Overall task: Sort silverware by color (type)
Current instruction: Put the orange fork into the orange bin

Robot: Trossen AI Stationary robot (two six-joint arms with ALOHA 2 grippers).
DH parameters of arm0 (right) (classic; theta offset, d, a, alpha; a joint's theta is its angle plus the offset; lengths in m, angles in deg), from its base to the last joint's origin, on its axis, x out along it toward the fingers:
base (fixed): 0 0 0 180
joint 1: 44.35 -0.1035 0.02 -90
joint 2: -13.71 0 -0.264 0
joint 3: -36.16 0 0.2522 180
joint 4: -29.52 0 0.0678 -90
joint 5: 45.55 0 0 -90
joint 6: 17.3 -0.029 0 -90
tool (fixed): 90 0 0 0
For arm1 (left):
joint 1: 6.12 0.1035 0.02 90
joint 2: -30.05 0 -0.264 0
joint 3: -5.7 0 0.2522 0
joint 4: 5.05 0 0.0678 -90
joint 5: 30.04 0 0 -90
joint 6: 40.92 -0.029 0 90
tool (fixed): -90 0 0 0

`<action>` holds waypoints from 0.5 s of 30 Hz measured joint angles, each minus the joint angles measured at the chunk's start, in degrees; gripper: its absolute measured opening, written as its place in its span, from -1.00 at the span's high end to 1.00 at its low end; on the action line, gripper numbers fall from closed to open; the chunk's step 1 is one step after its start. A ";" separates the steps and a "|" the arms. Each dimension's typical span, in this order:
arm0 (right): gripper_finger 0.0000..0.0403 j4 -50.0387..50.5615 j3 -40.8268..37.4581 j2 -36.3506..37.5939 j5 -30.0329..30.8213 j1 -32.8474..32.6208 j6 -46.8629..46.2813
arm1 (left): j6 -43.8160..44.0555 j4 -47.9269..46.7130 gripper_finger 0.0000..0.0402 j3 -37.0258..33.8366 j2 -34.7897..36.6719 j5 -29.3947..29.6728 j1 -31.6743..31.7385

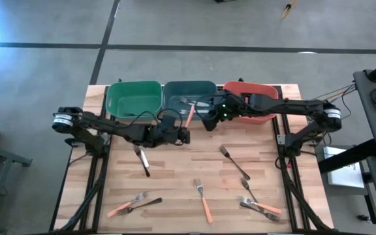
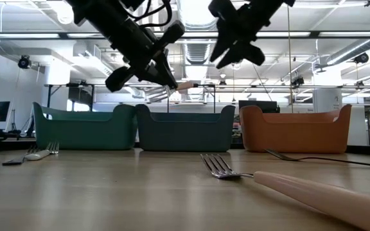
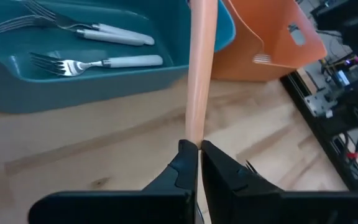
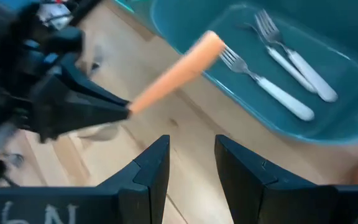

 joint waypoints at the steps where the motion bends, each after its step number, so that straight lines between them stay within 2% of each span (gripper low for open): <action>1: 0.41 -0.51 0.57 -0.51 0.00 0.00 0.02 | 0.26 -0.09 1.00 0.00 0.00 0.07 0.24; 15: 0.41 -7.00 1.68 -3.63 0.07 1.73 -0.31 | -0.20 0.19 1.00 -0.02 0.04 1.84 0.59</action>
